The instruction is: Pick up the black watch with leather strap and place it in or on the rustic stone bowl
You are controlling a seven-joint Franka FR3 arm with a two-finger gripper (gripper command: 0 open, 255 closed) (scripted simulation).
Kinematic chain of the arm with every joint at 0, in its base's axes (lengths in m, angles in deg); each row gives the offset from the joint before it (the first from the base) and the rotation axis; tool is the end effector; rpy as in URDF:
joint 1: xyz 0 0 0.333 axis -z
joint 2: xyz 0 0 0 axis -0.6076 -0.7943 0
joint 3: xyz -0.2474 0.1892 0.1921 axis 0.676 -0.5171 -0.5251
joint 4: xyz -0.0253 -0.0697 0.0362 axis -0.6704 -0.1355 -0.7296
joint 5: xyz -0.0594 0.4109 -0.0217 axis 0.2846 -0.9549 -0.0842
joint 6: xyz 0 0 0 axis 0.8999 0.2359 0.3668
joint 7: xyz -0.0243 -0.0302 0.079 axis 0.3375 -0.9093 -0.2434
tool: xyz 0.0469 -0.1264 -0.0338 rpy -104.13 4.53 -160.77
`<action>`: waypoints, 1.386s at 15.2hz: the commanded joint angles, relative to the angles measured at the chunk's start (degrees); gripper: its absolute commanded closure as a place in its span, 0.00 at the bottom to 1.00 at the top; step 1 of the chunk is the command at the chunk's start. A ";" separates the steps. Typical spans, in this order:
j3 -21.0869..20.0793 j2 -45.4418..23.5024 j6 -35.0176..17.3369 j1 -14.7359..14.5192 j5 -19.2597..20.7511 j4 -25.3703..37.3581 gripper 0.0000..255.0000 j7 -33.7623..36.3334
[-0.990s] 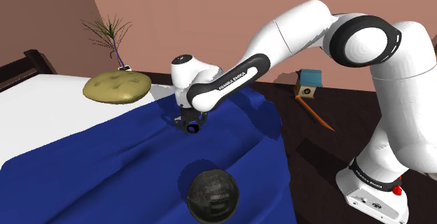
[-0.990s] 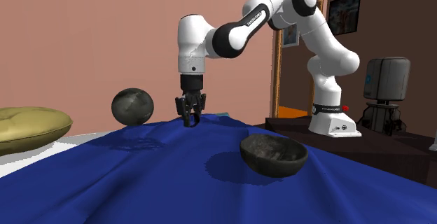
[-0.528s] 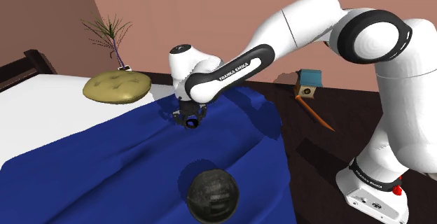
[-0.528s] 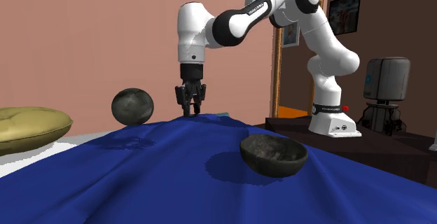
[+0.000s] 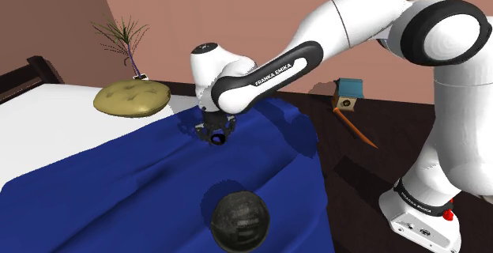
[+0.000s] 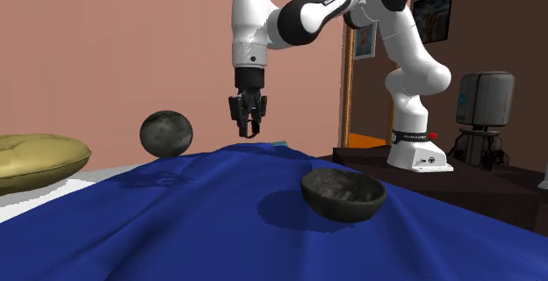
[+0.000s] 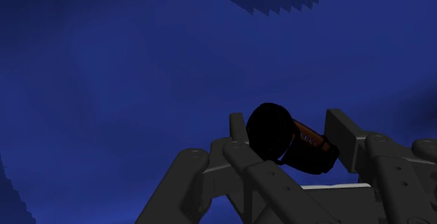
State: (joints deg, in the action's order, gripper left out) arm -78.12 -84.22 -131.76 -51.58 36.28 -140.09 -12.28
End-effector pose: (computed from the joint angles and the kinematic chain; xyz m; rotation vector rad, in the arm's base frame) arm 0.6110 0.3556 0.3479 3.0732 -0.6263 0.0296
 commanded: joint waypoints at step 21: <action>-8.47 14.50 -9.80 -10.80 -2.30 -24.56 1.00 20.62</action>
State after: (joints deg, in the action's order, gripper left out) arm -86.59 -69.07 -141.01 -62.10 33.51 -164.66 7.70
